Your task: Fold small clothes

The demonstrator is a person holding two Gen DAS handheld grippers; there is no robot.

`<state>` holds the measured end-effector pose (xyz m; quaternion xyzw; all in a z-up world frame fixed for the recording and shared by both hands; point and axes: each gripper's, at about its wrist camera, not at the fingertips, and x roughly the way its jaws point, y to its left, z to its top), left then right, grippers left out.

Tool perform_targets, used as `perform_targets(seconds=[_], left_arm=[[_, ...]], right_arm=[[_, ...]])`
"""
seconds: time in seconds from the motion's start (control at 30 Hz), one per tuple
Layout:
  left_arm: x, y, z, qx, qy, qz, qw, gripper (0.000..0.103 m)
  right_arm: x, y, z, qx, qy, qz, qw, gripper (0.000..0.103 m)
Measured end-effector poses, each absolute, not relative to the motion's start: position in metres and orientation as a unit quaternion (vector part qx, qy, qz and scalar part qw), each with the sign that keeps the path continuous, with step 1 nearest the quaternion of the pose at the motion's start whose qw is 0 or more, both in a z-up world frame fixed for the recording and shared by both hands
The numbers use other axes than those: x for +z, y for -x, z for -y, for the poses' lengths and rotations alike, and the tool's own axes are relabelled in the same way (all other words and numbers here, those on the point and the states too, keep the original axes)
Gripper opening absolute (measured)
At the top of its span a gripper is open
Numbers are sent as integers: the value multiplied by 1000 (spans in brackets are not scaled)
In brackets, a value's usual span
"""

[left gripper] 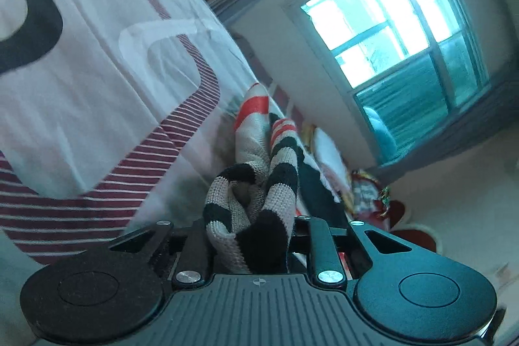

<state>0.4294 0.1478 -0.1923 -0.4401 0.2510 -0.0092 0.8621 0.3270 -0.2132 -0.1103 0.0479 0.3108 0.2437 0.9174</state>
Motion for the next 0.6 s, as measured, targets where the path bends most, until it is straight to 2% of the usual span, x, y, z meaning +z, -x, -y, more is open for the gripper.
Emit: perform_targets(seconds=[0.1,0.4,0.6], left_arm=[[-207,-426,-151,-7,451,-260,853,20],[-180,-436,-145,-27,425,-251,869,20],[-154,-444,-144,-45,413,-254,873,20]], right_arm=[[-130,-341,210,226,-31,-352,908,4],[-136,-336,212,230,-19,-336,913,4],[-138,-339,217,234,-48,-338,910,4]])
